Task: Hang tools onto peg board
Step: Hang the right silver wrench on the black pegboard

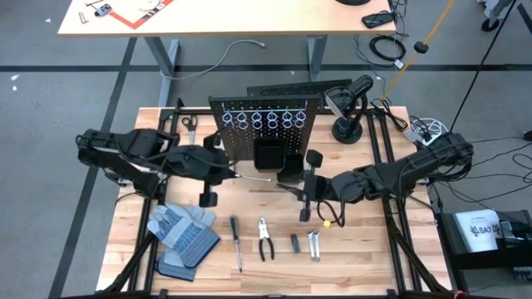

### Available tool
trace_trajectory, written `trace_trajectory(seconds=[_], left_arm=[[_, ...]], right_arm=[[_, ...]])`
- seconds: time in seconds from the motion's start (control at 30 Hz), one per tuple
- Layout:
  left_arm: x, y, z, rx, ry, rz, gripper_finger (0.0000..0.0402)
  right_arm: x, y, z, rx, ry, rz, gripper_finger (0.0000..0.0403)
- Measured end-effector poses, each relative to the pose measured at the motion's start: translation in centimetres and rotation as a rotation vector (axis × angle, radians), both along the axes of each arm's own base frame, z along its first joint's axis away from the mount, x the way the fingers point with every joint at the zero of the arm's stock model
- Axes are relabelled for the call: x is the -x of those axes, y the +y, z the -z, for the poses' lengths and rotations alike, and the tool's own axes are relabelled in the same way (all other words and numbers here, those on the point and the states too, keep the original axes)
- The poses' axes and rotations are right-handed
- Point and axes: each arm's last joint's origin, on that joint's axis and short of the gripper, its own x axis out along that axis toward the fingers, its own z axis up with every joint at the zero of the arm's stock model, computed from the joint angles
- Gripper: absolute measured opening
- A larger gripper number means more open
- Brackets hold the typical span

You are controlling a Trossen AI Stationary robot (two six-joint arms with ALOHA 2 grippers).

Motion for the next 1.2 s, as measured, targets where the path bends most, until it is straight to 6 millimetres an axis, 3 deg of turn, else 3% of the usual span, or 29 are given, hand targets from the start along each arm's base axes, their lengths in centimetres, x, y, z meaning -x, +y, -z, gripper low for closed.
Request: trace_trajectory(seconds=[0.2,0.37,0.7,1.2], left_arm=[[-2.1,-0.1,0.2,-0.015,0.086,-0.009,0.0006],[-4.0,-0.5,0.8,-0.032,0.174,0.011,0.0006],[-6.4,-0.9,0.0,-0.038,0.165,0.051,0.0006],[-6.5,-1.0,-0.1,-0.035,0.176,0.079,0.0006]], right_arm=[[-0.3,-0.1,-2.4,0.058,-0.046,-0.018,0.0124],[-0.4,-0.1,-4.2,0.055,-0.015,-0.020,0.0133],[-2.9,0.5,-3.0,-0.026,0.198,-0.022,0.0113],[-4.9,-0.9,-1.4,-0.149,0.271,-0.043,0.0116]])
